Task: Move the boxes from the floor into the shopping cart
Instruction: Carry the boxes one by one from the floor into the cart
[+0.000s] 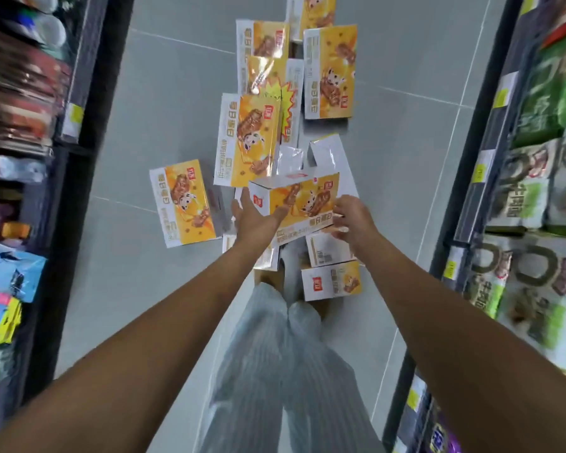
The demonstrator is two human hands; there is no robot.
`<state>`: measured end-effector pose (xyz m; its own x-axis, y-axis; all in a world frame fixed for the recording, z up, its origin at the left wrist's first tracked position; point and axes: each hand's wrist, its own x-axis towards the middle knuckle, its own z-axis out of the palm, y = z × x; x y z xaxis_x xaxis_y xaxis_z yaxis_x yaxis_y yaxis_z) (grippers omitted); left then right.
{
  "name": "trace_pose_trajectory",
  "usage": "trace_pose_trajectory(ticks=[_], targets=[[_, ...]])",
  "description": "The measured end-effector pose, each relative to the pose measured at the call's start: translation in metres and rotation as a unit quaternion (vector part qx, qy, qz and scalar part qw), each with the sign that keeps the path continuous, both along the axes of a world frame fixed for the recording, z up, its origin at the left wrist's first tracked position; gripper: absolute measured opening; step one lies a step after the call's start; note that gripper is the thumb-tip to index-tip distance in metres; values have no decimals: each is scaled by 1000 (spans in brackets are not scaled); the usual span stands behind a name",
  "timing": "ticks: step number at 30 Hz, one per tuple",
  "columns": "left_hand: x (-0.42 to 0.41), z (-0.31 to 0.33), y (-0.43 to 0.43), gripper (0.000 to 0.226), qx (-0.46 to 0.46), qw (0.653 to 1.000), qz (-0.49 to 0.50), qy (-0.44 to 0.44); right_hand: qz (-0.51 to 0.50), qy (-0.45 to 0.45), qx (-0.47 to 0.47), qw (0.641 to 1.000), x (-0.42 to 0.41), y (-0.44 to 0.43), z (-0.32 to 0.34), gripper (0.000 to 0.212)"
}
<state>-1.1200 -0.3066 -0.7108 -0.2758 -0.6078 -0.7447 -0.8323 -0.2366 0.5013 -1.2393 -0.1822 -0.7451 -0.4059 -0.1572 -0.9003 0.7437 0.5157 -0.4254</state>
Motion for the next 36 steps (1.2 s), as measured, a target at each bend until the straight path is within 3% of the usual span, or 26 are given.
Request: trace_pose_trajectory(ticks=[2, 7, 14, 16, 21, 25, 31, 33, 36], targets=[[-4, -23, -2, 98, -19, 1000, 4, -1, -5, -2, 8, 1000, -6, -5, -35, 21], [0, -91, -9, 114, -52, 997, 46, 35, -17, -22, 31, 999, -24, -9, -113, 58], [6, -137, -23, 105, 41, 996, 58, 54, -19, -41, 53, 998, -34, -18, -165, 81], [6, -143, -26, 101, 54, 997, 41, 46, -13, -40, 45, 998, -34, -14, -179, 76], [7, -142, -30, 64, 43, 998, 23, 29, 13, -44, 5, 999, -26, -28, -145, 46], [4, -109, -32, 60, 48, 997, 43, 42, 49, -6, 8, 999, -26, -46, -122, 71], [19, -36, -52, 44, 44, 994, 74, 65, 85, 52, 43, 994, -40, -50, -53, 51], [27, -4, -56, 43, 56, 991, 94, 83, 105, 48, 29, 993, -40, -48, -20, 52], [44, 48, -62, 49, 81, 983, 125, 113, 146, 59, -28, 987, -37, -39, 37, 32]])
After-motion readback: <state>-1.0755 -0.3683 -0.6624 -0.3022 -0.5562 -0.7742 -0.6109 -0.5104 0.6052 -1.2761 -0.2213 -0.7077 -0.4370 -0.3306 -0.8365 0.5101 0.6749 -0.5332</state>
